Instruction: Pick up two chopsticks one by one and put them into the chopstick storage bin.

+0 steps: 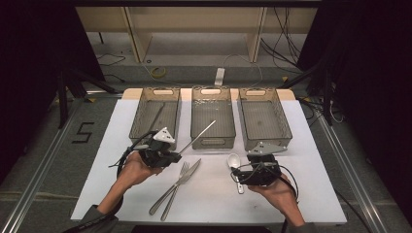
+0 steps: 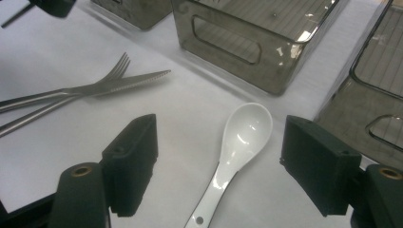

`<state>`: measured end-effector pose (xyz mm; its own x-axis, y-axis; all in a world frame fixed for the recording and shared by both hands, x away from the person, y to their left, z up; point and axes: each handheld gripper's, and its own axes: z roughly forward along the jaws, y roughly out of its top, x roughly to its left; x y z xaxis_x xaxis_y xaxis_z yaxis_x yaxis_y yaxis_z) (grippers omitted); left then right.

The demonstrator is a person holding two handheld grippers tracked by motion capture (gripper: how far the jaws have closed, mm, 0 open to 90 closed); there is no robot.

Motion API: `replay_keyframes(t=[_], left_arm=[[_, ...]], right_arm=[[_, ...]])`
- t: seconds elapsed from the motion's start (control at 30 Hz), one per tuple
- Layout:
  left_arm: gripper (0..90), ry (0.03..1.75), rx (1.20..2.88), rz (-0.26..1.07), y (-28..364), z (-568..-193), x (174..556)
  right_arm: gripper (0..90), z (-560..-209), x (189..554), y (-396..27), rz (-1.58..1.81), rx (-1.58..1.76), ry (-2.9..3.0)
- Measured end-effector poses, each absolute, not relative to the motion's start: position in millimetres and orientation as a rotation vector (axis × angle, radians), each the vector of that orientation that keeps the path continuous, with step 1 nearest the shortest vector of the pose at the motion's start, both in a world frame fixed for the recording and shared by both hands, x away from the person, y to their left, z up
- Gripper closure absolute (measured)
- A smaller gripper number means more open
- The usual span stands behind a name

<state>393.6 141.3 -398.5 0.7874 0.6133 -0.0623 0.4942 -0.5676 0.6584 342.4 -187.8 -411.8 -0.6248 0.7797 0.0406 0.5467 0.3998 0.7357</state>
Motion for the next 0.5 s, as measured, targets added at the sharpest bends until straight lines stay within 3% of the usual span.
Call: replay_keyframes(t=[0.5], left_arm=[[85.3, 0.949, 2.192, 0.259, 172, -389, 402]], right_arm=[[27.2, -424, 336, -188, 1.061, 1.186, 2.304]])
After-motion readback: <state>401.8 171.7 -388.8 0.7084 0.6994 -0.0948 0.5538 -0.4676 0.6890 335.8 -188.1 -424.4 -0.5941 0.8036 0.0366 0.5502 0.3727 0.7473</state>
